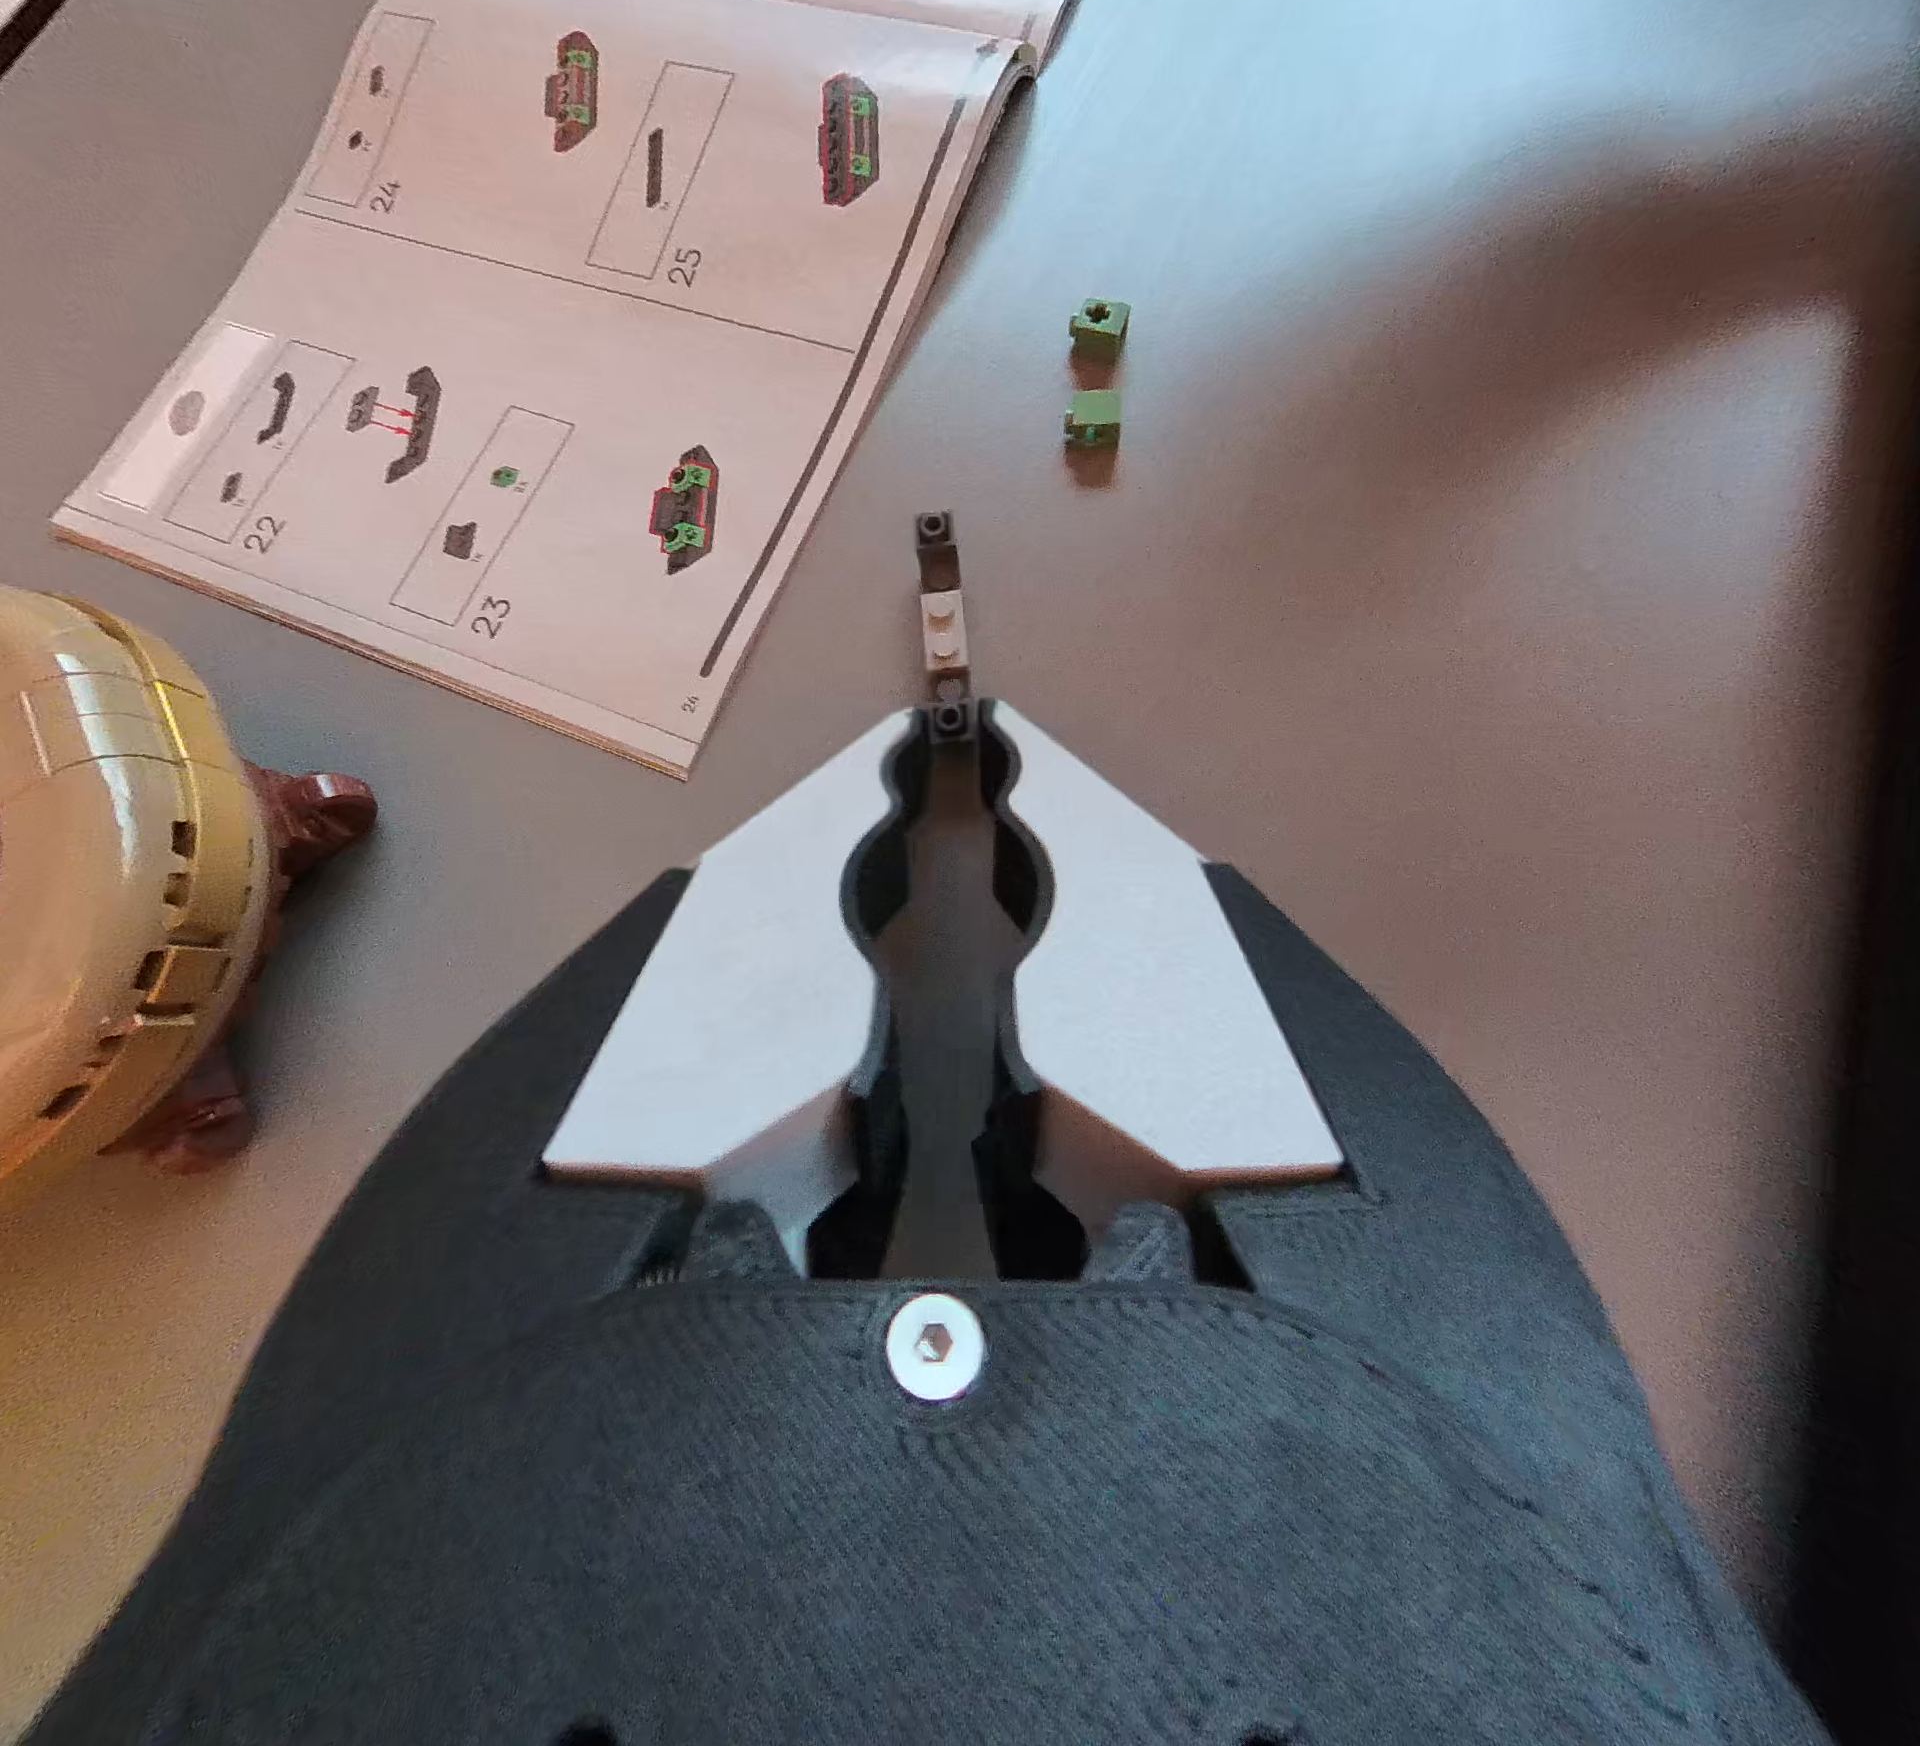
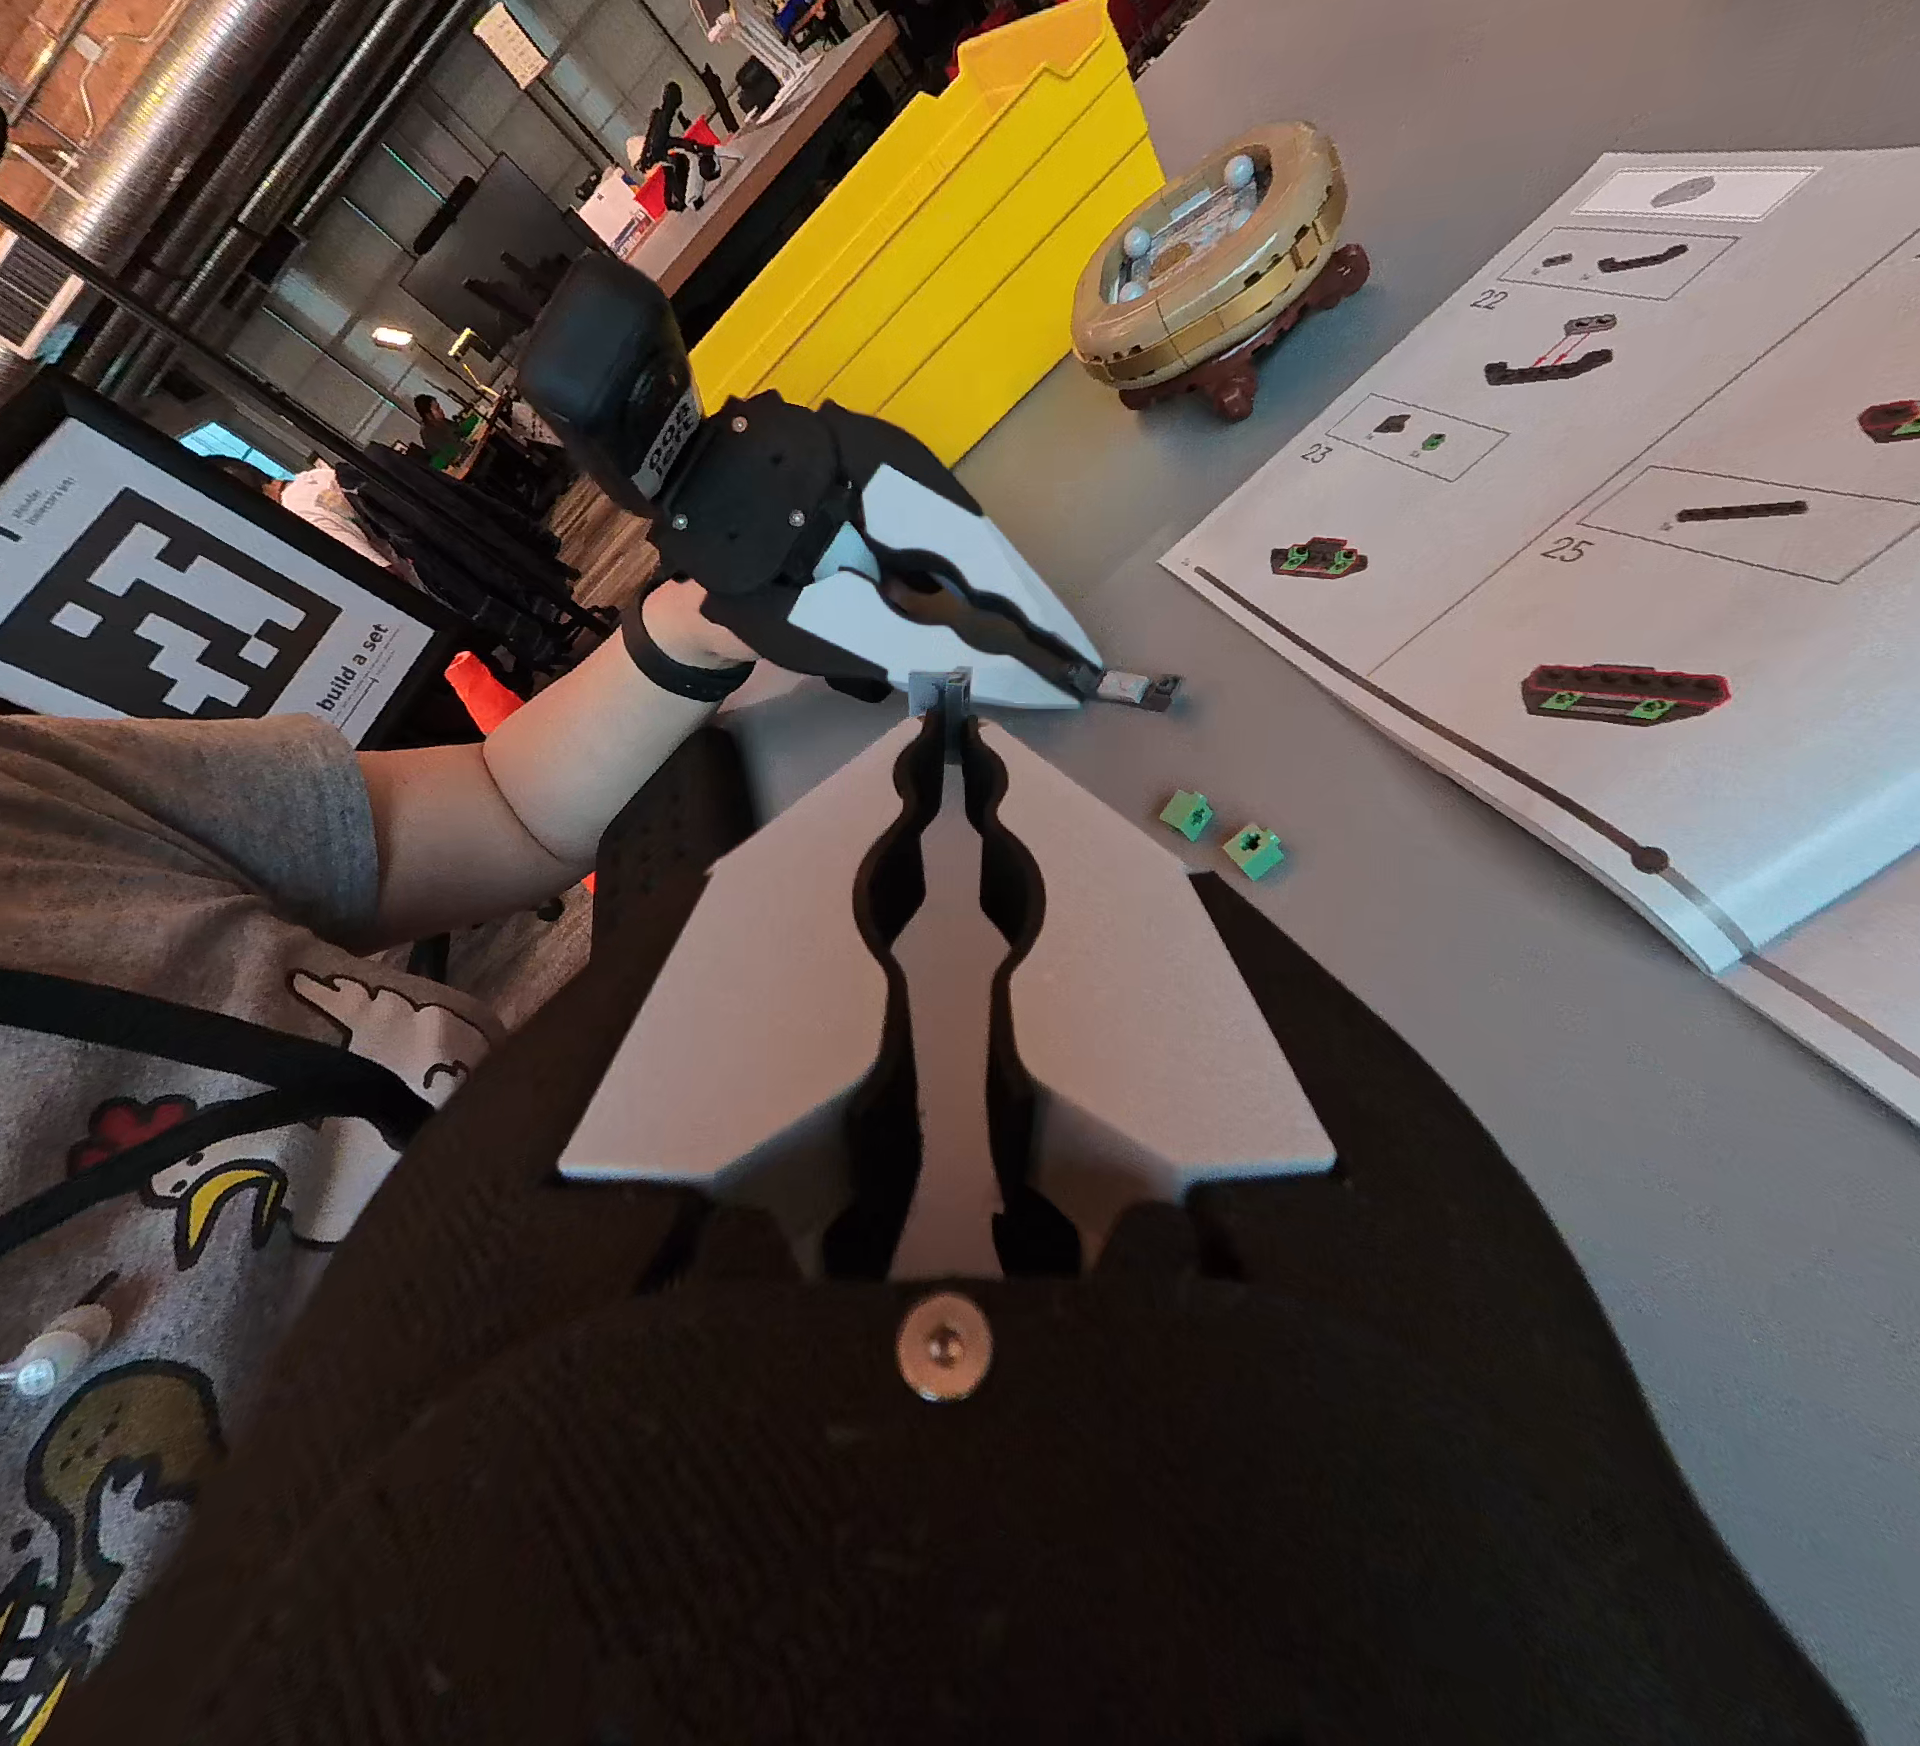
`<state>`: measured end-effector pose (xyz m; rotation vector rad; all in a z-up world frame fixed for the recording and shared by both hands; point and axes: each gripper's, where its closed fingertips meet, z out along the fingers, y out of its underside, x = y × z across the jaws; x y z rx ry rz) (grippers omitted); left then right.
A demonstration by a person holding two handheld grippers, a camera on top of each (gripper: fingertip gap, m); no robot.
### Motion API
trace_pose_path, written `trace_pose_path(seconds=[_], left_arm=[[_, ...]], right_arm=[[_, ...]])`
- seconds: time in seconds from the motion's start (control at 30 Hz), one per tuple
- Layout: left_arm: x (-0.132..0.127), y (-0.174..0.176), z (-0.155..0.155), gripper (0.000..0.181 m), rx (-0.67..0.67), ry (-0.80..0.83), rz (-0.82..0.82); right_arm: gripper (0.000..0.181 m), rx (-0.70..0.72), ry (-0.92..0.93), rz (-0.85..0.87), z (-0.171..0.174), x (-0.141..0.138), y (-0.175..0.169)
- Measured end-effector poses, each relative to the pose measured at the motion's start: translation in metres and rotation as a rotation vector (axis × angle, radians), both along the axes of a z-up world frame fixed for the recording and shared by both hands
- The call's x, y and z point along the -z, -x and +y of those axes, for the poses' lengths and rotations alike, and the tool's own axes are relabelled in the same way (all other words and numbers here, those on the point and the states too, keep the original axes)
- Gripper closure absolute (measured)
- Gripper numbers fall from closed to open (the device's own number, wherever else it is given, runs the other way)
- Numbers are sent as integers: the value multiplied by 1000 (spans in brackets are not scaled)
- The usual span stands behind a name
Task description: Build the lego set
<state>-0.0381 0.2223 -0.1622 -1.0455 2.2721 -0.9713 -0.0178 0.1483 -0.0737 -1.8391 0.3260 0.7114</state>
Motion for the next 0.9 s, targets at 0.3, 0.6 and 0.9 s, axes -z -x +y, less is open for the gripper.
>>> trace_pose_path(seconds=[0.3, 0.6, 0.9], left_arm=[[-2, 4, -4, 175, 49, 1, 38], [-36, 25, -45, 175, 272, 136, 41], [-88, 17, -67, 175, 416, 2, -7]], right_arm=[[181, -4, 35, -31, 1, 8, 0], [180, -210, 109, -354, 6, -2, 11], [180, -467, 300, -576, 10, -24, 9]])
